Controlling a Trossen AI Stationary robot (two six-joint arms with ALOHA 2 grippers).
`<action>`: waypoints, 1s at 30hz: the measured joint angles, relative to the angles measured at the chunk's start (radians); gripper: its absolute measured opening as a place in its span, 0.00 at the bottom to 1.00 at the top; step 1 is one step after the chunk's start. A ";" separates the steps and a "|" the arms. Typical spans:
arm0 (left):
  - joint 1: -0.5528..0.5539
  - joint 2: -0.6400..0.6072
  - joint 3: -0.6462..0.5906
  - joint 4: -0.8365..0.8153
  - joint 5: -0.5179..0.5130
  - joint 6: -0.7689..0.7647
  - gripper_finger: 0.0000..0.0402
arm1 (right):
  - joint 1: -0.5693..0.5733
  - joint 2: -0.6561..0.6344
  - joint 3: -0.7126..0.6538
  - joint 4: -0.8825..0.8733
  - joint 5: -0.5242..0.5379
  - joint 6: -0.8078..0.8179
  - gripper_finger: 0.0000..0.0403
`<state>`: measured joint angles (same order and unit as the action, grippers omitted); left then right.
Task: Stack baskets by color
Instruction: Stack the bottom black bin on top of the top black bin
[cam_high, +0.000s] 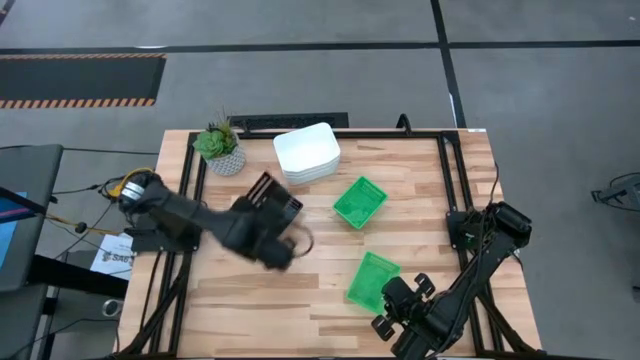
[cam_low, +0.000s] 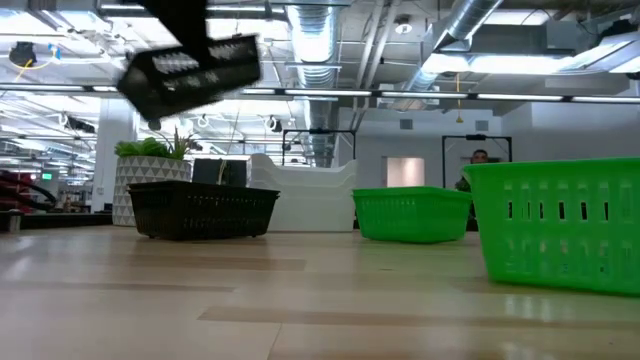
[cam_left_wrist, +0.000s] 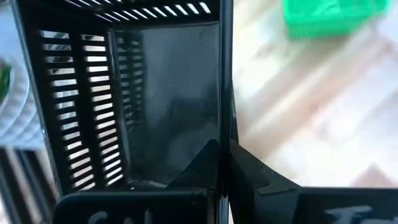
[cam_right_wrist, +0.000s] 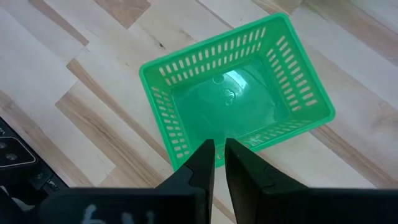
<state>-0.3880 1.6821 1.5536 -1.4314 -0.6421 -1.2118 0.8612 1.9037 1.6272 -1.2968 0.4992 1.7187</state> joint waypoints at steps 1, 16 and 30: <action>0.035 0.002 0.000 0.030 -0.003 0.038 0.00 | 0.000 0.000 0.000 0.000 0.000 0.000 0.16; 0.265 0.030 0.000 0.219 0.002 0.203 0.00 | -0.039 0.000 0.000 0.007 -0.001 0.000 0.16; 0.289 0.208 0.010 0.214 0.105 0.231 0.00 | -0.047 0.000 0.000 0.011 -0.031 -0.019 0.16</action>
<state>-0.0990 1.8902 1.5639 -1.2176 -0.5371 -0.9804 0.8137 1.9037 1.6276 -1.2860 0.4686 1.7000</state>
